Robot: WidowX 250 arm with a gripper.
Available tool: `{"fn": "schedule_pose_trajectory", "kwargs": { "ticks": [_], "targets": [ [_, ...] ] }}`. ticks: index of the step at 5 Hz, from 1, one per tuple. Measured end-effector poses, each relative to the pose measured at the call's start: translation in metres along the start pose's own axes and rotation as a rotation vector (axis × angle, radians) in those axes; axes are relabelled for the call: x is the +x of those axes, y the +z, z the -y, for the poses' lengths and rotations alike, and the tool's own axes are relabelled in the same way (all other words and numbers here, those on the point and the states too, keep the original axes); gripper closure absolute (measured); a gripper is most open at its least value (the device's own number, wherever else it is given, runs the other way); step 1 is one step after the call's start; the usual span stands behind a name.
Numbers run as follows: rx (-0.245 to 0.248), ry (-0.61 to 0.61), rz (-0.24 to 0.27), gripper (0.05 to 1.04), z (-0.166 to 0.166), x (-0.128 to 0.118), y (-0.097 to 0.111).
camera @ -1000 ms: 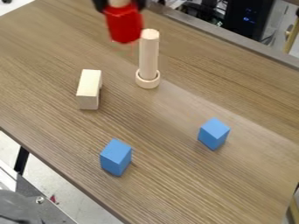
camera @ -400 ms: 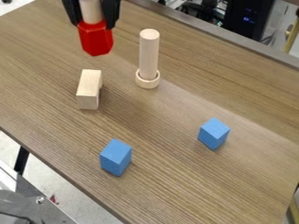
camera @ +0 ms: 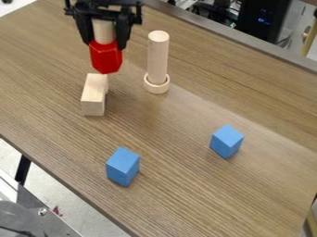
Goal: Put the hexagon and the cylinder on top on the arch
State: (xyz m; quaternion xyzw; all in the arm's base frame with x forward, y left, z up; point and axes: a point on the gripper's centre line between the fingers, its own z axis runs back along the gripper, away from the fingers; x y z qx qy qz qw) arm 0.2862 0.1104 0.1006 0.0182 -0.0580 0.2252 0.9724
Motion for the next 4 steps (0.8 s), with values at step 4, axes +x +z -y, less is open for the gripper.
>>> {"fn": "schedule_pose_trajectory", "kwargs": {
  "ticks": [4],
  "targets": [
    [-0.010,0.014,-0.115,0.370,-0.003,-0.009,-0.006]
  ]
}}
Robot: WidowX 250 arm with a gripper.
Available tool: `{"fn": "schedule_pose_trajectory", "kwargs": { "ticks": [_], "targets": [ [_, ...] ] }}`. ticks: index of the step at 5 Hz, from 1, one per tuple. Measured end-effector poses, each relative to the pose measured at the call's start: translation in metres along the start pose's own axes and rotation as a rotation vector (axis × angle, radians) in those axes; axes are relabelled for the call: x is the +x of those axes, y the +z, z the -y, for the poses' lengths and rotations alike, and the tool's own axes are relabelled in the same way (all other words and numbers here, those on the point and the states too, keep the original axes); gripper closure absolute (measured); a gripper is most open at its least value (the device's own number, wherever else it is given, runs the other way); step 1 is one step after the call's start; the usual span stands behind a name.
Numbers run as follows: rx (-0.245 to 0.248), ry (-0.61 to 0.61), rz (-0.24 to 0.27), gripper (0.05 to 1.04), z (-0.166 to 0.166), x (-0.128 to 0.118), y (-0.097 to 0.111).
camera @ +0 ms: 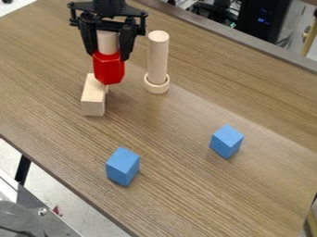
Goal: Put the hexagon and the cylinder on top on the arch
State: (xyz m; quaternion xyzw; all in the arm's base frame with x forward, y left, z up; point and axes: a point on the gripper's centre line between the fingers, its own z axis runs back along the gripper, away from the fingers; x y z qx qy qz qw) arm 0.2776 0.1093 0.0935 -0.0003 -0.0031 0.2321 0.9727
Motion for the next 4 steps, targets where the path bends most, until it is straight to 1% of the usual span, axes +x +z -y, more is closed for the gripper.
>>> {"fn": "schedule_pose_trajectory", "kwargs": {
  "ticks": [1,3,4],
  "targets": [
    [0.000,0.008,0.002,0.370,-0.004,0.000,0.000],
    [0.039,-0.004,-0.009,0.370,-0.010,-0.007,-0.011],
    [0.038,-0.006,0.002,0.370,-0.012,-0.011,-0.009]
  ]
}}
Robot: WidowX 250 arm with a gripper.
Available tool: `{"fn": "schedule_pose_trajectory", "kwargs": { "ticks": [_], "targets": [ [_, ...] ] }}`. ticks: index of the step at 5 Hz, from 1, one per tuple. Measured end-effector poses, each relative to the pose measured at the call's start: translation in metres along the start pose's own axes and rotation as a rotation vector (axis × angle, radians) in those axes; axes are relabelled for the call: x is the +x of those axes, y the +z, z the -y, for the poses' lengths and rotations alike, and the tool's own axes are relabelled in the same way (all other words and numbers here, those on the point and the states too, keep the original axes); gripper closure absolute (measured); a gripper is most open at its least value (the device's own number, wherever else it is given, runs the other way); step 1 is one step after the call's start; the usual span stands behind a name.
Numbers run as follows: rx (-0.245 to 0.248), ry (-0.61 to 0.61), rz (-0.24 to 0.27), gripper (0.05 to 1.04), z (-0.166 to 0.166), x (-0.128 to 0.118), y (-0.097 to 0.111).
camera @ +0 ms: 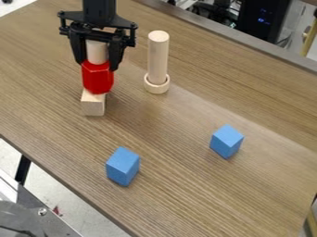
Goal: Put the hexagon and the cylinder on top on the arch
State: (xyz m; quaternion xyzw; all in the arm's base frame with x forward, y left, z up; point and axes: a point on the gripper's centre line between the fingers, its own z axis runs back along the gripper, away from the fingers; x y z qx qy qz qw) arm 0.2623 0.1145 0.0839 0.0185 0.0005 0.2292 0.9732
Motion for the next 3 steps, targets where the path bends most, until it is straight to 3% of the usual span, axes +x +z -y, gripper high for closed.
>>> {"fn": "schedule_pose_trajectory", "kwargs": {
  "ticks": [2,3],
  "targets": [
    [0.015,0.007,-0.002,0.370,-0.0033,-0.0019,-0.0023],
    [0.011,0.028,-0.014,0.325,-0.0073,-0.0035,-0.0025]
  ]
}}
